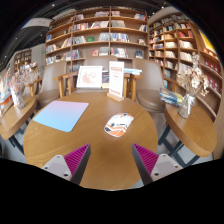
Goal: Arrange mouse
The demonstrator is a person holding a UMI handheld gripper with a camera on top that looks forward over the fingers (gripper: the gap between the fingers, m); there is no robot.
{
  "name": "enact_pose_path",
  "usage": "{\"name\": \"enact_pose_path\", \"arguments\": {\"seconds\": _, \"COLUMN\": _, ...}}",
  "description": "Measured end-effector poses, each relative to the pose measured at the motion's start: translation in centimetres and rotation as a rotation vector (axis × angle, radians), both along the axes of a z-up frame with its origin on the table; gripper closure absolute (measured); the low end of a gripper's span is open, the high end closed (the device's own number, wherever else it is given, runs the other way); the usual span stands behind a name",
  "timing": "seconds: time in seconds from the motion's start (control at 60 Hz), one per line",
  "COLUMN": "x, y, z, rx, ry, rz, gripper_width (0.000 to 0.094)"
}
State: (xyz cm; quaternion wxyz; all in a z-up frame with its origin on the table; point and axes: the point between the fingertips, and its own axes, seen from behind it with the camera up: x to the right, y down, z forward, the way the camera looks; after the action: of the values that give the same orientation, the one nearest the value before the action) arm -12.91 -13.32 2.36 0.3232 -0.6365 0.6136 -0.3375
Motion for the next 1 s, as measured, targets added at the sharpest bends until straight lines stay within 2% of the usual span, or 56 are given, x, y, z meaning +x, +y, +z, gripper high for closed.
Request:
{"name": "enact_pose_path", "arguments": {"seconds": 0.233, "x": 3.8, "y": -0.8, "z": -3.6, "rx": 0.044, "ry": 0.070, "rz": -0.032, "gripper_width": 0.0086}}
{"name": "enact_pose_path", "arguments": {"seconds": 0.317, "x": 5.8, "y": -1.1, "z": -3.8, "rx": 0.017, "ry": 0.063, "rz": -0.040, "gripper_width": 0.0077}}
{"name": "enact_pose_path", "arguments": {"seconds": 0.45, "x": 8.6, "y": -1.0, "z": -3.8, "rx": 0.027, "ry": 0.068, "rz": -0.049, "gripper_width": 0.0080}}
{"name": "enact_pose_path", "arguments": {"seconds": 0.85, "x": 16.3, "y": 0.6, "z": -3.9, "rx": 0.024, "ry": 0.076, "rz": -0.017, "gripper_width": 0.0097}}
{"name": "enact_pose_path", "arguments": {"seconds": 0.933, "x": 17.0, "y": 0.7, "z": -3.8, "rx": 0.026, "ry": 0.081, "rz": -0.020, "gripper_width": 0.0128}}
{"name": "enact_pose_path", "arguments": {"seconds": 1.0, "x": 17.3, "y": 0.7, "z": -3.8, "rx": 0.020, "ry": 0.077, "rz": -0.026, "gripper_width": 0.0211}}
